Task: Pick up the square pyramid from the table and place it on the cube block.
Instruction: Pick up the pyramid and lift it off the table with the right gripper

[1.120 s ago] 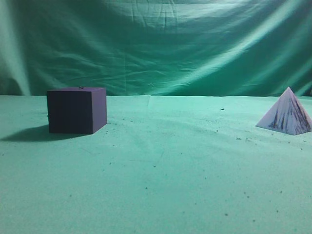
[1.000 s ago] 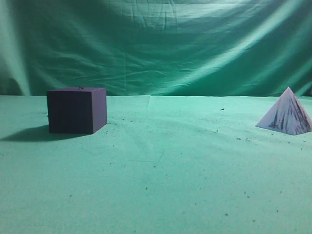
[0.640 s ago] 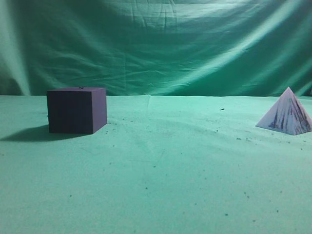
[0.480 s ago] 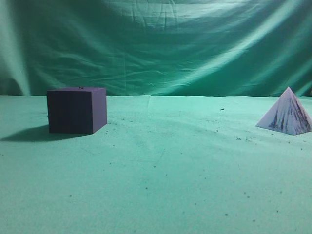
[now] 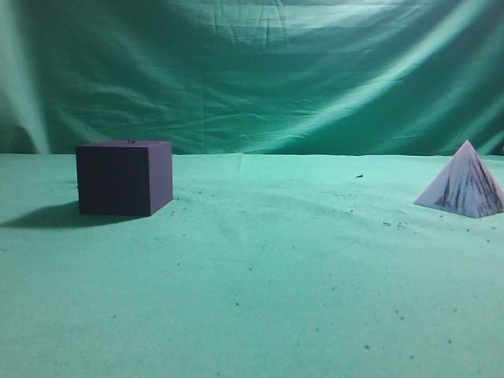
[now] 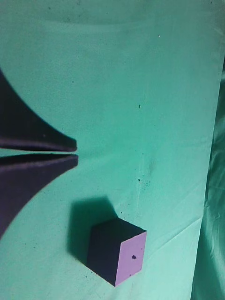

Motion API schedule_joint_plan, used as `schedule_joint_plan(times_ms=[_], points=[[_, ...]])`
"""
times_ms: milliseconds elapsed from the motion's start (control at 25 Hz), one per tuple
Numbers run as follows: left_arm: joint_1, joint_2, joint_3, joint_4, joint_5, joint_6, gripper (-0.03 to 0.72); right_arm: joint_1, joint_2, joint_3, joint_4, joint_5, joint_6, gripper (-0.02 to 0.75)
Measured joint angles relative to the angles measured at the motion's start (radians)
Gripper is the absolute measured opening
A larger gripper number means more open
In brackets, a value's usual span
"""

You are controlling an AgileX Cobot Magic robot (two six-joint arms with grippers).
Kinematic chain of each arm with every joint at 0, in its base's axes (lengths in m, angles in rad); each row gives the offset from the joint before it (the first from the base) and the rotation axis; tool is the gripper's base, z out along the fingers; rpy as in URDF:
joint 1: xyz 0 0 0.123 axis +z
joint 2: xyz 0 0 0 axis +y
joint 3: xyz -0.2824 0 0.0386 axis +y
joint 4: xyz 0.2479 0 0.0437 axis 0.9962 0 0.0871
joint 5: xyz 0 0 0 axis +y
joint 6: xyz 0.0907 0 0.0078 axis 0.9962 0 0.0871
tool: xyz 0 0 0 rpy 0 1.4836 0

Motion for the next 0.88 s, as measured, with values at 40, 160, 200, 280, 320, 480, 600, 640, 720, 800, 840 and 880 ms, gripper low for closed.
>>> schedule_joint_plan(times_ms=[40,160,200,280,320,480,600,640,720,800,840,880], points=[[0.000,0.000,0.000,0.000,0.000,0.000,0.000,0.000,0.000,-0.014,0.000,-0.002,-0.019,0.000],[0.000,0.000,0.000,0.000,0.000,0.000,0.000,0.000,0.011,-0.122,0.000,0.071,-0.109,0.000],[0.000,0.000,0.000,0.000,0.000,0.000,0.000,0.000,0.037,-0.177,-0.002,0.119,-0.127,0.000],[0.000,0.000,0.000,0.000,0.000,0.000,0.000,0.000,0.124,-0.281,-0.013,0.245,-0.157,0.000],[0.000,0.000,0.000,0.000,0.000,0.000,0.000,0.000,0.170,-0.335,-0.017,0.304,-0.166,0.000],[0.000,0.000,0.000,0.000,0.000,0.000,0.000,0.000,0.405,-0.483,-0.033,0.509,-0.175,0.000],[0.000,0.000,0.000,0.000,0.000,0.000,0.000,0.000,0.572,-0.560,-0.044,0.621,-0.209,0.000],[0.000,0.000,0.000,0.000,0.000,0.000,0.000,0.000,0.634,-0.595,-0.052,0.676,-0.216,0.000],[0.000,0.000,0.000,0.000,0.000,0.000,0.000,0.000,0.768,-0.666,-0.078,0.794,-0.220,0.000],[0.000,0.000,0.000,0.000,0.000,0.000,0.000,0.012,0.887,-0.735,-0.121,0.868,-0.215,0.000],[0.000,0.000,0.000,0.000,0.000,0.000,0.000,0.028,0.945,-0.757,-0.151,0.887,-0.204,0.000],[0.000,0.000,0.000,0.000,0.000,0.000,0.000,0.058,0.989,-0.780,-0.195,0.896,-0.181,0.000]])
